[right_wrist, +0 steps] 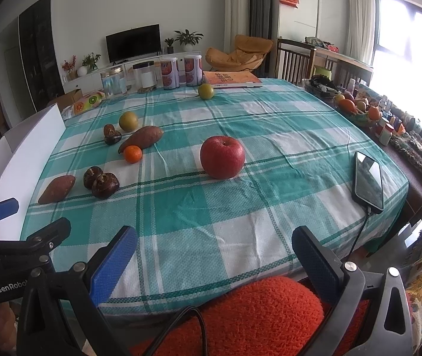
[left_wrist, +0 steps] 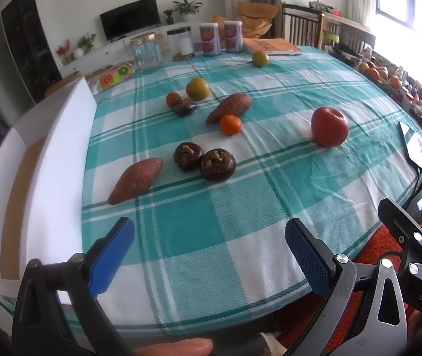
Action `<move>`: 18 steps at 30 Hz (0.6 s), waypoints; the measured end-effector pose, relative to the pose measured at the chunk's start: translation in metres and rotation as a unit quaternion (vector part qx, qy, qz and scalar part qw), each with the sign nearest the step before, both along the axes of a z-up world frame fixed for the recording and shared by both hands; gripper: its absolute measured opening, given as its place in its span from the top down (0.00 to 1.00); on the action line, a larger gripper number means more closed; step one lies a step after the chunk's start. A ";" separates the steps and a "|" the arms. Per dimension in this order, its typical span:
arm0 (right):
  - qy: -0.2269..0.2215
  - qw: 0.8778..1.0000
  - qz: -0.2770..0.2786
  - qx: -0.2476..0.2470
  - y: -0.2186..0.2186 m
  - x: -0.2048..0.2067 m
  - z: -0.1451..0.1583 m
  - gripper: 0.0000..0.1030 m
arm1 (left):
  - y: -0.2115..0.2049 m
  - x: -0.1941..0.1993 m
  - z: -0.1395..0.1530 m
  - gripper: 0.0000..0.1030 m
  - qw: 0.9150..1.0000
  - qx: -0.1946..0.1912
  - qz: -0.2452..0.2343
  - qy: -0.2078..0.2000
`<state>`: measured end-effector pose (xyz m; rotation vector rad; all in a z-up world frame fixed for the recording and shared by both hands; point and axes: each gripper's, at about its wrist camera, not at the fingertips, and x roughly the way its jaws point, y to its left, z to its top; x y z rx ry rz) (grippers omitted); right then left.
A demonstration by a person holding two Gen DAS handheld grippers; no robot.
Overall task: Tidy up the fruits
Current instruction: 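Grasp the sweet potato with the left tool while the right tool grasps a mangosteen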
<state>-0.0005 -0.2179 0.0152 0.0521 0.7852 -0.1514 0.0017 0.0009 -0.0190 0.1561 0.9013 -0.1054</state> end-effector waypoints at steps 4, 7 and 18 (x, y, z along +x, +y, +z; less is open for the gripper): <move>0.005 1.000 0.001 0.006 -0.001 0.004 -0.003 0.00 | 0.000 0.003 -0.005 0.01 1.000 0.003 -0.001 0.009; 0.021 0.999 0.003 0.037 -0.007 0.013 -0.010 0.00 | 0.005 0.011 -0.019 0.01 0.999 -0.012 0.001 0.046; 0.105 0.990 0.013 0.088 -0.004 0.071 -0.056 0.00 | 0.012 0.024 -0.074 0.01 0.988 -0.028 -0.003 0.154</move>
